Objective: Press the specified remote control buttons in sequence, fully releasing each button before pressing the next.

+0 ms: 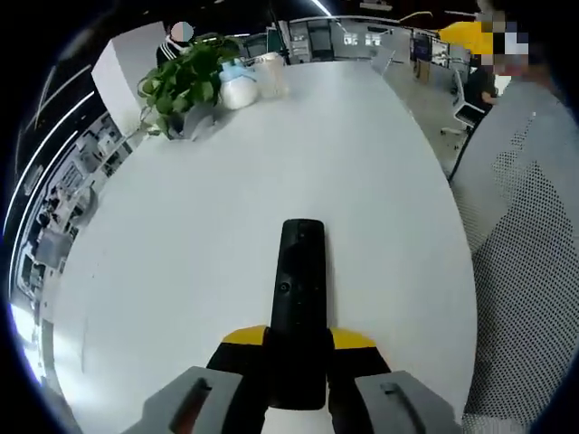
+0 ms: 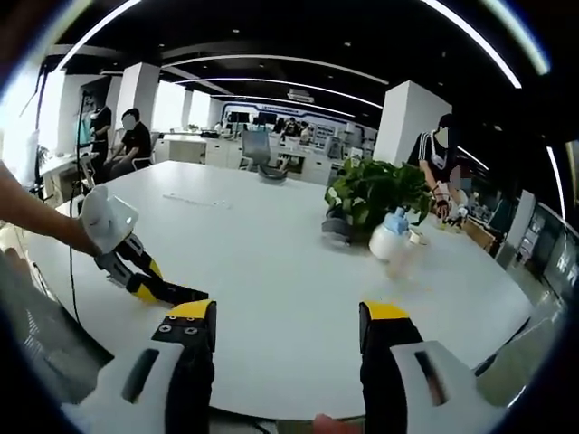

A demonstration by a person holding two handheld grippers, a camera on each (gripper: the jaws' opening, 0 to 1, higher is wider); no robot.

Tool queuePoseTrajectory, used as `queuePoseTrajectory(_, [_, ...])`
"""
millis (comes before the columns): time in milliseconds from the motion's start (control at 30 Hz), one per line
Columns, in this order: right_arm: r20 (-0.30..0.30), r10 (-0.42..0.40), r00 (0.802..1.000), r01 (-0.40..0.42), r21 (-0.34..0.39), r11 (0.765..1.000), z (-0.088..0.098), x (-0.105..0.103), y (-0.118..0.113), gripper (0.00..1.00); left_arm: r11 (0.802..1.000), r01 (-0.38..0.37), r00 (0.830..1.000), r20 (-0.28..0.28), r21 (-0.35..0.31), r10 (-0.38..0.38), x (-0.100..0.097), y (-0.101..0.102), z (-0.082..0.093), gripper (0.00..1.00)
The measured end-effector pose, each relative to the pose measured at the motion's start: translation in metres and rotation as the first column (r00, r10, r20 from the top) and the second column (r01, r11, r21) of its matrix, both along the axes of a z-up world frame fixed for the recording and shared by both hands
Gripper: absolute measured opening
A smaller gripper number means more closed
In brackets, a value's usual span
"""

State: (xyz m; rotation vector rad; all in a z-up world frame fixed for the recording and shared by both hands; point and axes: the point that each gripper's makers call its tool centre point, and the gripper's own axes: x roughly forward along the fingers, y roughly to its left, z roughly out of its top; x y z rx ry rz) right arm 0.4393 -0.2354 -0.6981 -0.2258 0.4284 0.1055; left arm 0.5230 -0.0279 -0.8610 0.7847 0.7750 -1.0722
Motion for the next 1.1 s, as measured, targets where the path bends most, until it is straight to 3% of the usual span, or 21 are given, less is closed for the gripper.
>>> queuePoseTrajectory(233, [-0.010, -0.003, 1.000, 0.003, -0.009, 1.000, -0.002, 0.001, -0.001, 0.66, 1.000, -0.001, 1.000, 0.030, 0.024, 0.001, 0.028, 0.005, 0.006, 0.22])
queuePoseTrajectory(533, [-0.016, -0.004, 1.000, 0.004, -0.013, 1.000, -0.003, 0.001, -0.002, 0.64, 0.998, 0.024, 0.999, 0.040, 0.052, -0.026, 0.037, 0.007, 0.005, 0.22])
queuePoseTrajectory(1100, [-0.030, -0.013, 0.999, 0.011, -0.055, 0.998, -0.007, 0.000, -0.004, 0.61, 0.990, 0.058, 0.995, 0.067, 0.132, -0.067, 0.075, 0.018, -0.002, 0.23])
